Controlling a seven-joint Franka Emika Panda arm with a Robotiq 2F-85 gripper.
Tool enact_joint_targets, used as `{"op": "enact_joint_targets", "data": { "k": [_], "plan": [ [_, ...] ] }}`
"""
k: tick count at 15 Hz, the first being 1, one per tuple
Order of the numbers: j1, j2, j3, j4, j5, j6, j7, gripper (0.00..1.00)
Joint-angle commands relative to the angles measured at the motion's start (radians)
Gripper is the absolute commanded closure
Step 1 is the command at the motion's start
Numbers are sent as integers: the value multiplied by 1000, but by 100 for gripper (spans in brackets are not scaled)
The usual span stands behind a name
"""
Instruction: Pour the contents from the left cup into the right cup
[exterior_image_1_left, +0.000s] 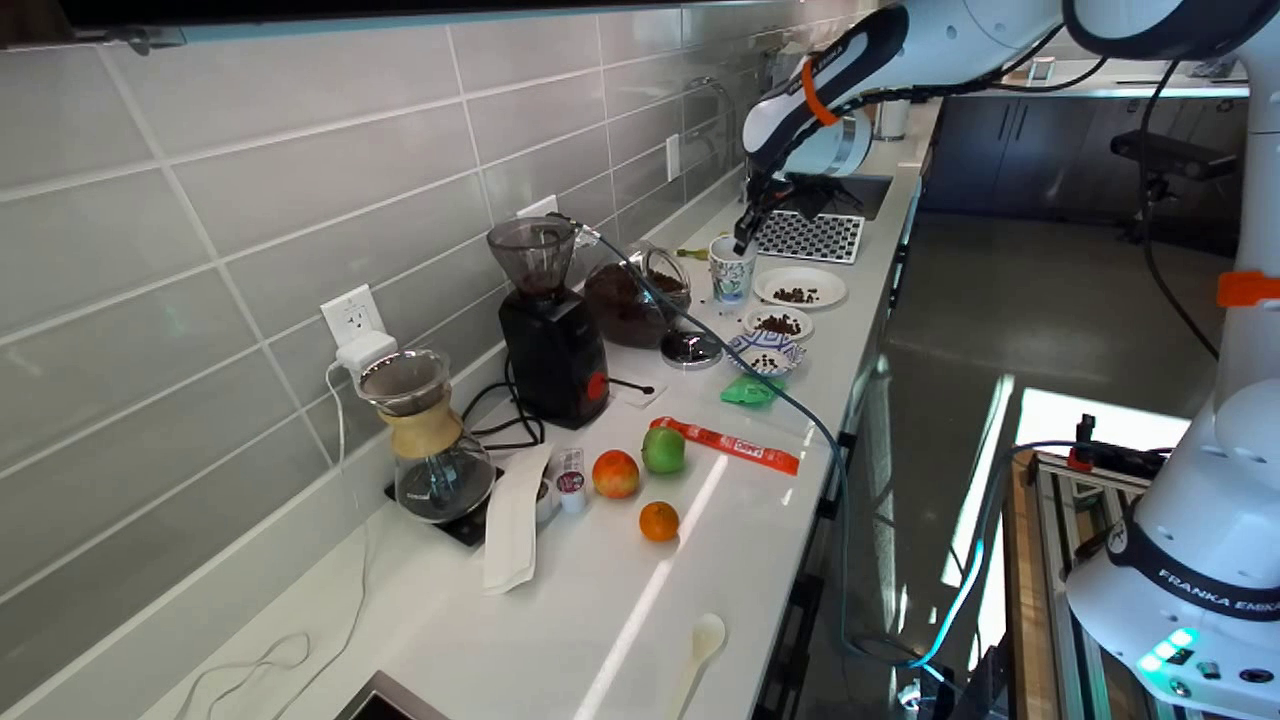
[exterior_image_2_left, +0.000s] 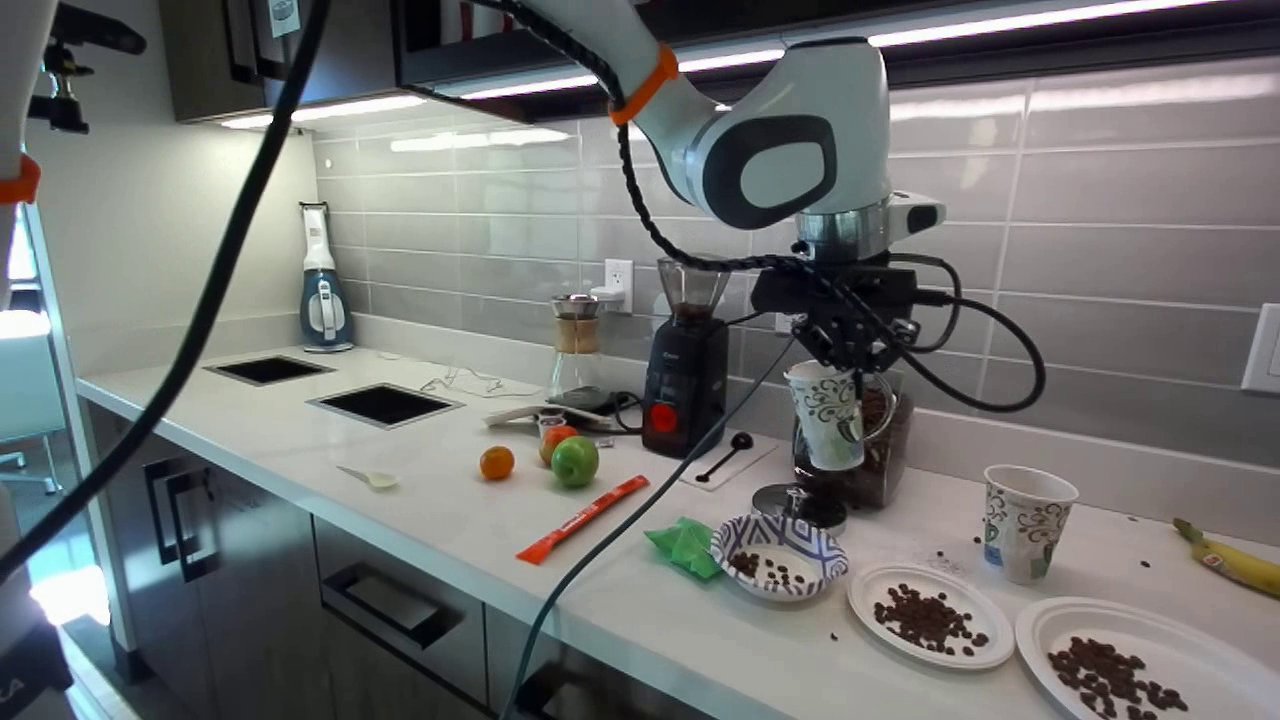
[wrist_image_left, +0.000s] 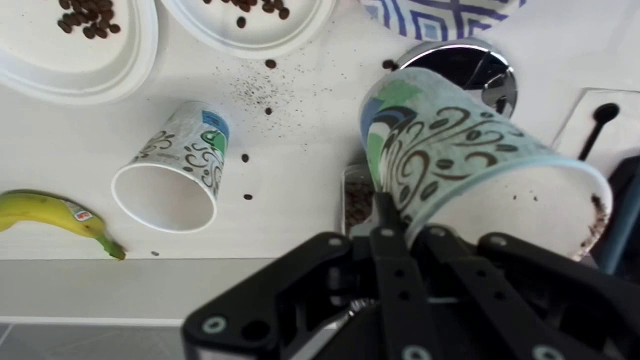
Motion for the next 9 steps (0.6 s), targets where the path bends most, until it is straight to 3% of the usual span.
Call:
{"op": "enact_joint_targets", "data": {
  "k": [1, 9],
  "plan": [
    [-56, 109, 19, 91, 23, 34, 34, 99],
    [-144, 254, 83, 234, 15, 12, 121, 99]
  ]
}}
